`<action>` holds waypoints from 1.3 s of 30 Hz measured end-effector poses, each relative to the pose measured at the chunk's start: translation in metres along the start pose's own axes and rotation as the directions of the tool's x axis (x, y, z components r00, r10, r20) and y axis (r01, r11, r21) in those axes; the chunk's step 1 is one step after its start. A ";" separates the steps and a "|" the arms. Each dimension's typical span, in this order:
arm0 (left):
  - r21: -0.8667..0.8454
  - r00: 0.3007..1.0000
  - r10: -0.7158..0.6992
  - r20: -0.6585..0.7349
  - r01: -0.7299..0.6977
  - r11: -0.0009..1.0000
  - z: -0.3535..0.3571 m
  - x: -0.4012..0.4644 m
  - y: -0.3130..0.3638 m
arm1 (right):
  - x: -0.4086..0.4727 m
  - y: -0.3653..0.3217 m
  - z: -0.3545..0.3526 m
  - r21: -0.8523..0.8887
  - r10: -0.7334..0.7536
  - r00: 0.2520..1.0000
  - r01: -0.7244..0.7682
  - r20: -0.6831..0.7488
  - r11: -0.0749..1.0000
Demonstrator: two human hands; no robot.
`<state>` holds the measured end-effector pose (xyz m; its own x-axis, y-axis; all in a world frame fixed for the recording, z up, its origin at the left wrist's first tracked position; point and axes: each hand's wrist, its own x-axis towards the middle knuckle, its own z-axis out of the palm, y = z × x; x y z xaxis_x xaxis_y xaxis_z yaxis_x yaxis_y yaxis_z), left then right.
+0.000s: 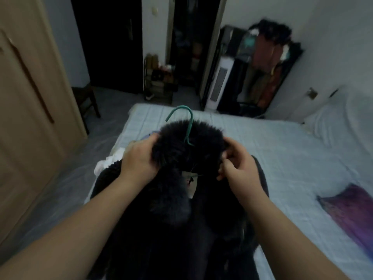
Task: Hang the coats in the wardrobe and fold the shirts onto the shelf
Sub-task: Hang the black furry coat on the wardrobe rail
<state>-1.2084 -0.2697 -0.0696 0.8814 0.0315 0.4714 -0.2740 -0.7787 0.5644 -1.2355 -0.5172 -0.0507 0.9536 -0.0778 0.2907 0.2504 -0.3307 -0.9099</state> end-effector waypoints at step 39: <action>0.615 0.831 0.233 -0.505 0.157 0.772 -0.475 -0.261 0.189 | -0.230 -0.406 0.012 -0.381 -0.742 0.588 0.798 0.323 0.466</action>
<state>-1.6727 -0.1278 0.2356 0.4748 0.1611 0.8653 0.1637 -0.9821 0.0930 -1.5542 -0.3539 0.2489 0.4288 0.5035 0.7501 0.8143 -0.5750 -0.0795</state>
